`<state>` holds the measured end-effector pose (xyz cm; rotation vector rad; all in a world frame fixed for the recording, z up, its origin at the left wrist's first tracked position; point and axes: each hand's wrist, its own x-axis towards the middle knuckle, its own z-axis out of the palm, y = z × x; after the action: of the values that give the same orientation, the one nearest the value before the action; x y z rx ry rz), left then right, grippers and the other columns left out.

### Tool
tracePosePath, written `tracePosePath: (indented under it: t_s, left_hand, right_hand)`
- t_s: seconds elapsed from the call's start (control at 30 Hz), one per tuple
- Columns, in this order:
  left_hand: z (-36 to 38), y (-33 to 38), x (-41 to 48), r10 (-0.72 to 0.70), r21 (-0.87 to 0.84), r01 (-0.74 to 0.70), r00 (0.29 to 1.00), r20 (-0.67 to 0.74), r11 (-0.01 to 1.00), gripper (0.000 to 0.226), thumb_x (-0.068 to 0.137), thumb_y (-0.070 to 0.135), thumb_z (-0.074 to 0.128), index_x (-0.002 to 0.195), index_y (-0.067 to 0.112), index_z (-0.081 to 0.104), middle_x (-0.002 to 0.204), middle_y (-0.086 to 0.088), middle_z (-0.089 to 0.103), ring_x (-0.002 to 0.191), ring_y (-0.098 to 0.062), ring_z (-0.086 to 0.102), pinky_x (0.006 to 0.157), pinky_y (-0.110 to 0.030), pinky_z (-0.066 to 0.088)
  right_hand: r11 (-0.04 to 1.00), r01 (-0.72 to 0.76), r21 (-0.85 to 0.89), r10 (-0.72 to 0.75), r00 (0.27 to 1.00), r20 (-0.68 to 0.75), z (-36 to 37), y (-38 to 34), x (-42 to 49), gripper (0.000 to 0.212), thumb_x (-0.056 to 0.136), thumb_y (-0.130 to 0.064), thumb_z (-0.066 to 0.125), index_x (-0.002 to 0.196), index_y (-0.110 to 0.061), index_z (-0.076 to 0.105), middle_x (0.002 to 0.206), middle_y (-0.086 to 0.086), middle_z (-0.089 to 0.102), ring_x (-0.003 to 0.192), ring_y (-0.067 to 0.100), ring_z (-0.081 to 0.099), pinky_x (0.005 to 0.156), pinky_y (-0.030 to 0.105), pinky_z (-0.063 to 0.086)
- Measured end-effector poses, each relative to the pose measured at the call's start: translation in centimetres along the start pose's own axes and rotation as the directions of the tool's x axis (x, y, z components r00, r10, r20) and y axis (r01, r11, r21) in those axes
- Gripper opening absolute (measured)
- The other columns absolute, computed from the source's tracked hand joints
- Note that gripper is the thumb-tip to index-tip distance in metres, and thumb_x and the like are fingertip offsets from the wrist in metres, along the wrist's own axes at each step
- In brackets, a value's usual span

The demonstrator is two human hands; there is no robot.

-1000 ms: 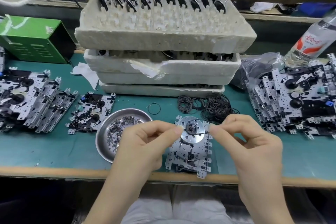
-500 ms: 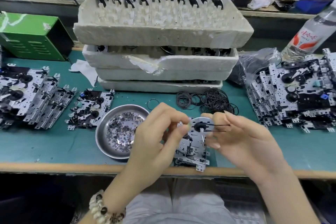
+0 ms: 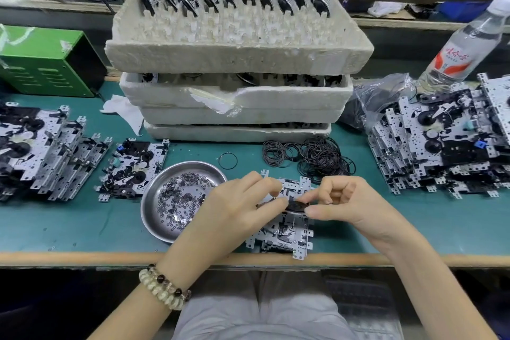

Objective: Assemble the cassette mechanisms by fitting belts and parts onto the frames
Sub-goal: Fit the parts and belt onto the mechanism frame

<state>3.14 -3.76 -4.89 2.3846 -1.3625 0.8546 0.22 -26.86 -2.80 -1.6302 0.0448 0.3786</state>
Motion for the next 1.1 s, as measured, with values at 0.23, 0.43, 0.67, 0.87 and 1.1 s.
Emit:
tracePosePath:
  t_s: [0.23,0.43,0.67,0.87,1.1]
  left_hand:
    - [0.3,-0.1,-0.3,0.015,0.019,-0.016,0.999,0.043,1.000,0.022,0.082,-0.007,0.065,0.090,0.012,0.073,0.094,-0.006,0.067,0.075,-0.019,0.052,0.049,-0.025,0.035]
    - [-0.4,-0.4,0.0,-0.129,-0.266,0.175,0.975,0.183,0.948,0.036,0.095,0.048,0.061,0.096,0.016,0.075,0.104,-0.002,0.065,0.092,-0.018,0.057,0.070,-0.030,0.047]
    - [-0.6,-1.3,1.3,-0.258,-0.344,0.441,0.847,0.464,0.829,0.054,0.098,0.059,0.034,0.119,0.020,0.065,0.120,0.009,0.060,0.114,-0.007,0.050,0.099,-0.027,0.034]
    - [0.2,-1.0,2.7,-0.275,-0.160,0.368,0.866,0.418,0.916,0.045,0.101,0.048,0.035,0.102,0.013,0.064,0.102,0.001,0.060,0.085,-0.018,0.058,0.078,-0.029,0.041]
    - [-1.9,-0.4,2.8,-0.364,-0.511,0.823,0.568,0.738,0.247,0.041,0.101,0.050,0.051,0.072,0.022,0.057,0.059,-0.003,0.063,0.042,-0.016,0.064,0.053,-0.035,0.050]
  right_hand:
    - [1.000,0.021,0.004,-0.020,0.999,-0.028,-0.1,1.1,0.3,0.041,0.055,-0.015,0.094,0.054,-0.021,0.054,0.093,0.012,0.076,0.080,0.012,0.071,0.071,0.018,0.053]
    - [0.994,0.092,-0.061,-0.094,0.995,-0.021,0.4,0.4,-0.7,0.035,0.054,-0.017,0.088,0.053,-0.019,0.053,0.091,0.009,0.076,0.072,0.009,0.067,0.068,0.015,0.050]
    - [0.852,0.297,-0.431,-0.390,0.910,-0.143,2.0,1.3,-3.5,0.037,0.057,-0.034,0.087,0.057,-0.023,0.052,0.078,-0.007,0.074,0.089,0.009,0.068,0.069,0.011,0.042]
    - [0.867,0.220,-0.447,-0.370,0.886,-0.280,2.4,2.7,-3.7,0.045,0.054,-0.011,0.093,0.052,-0.025,0.050,0.077,-0.010,0.074,0.085,-0.004,0.066,0.068,0.008,0.041]
    - [0.909,0.142,-0.392,-0.354,0.759,-0.546,1.8,3.6,-2.3,0.042,0.059,-0.012,0.091,0.053,-0.025,0.052,0.081,-0.008,0.075,0.087,-0.001,0.068,0.075,0.018,0.048]
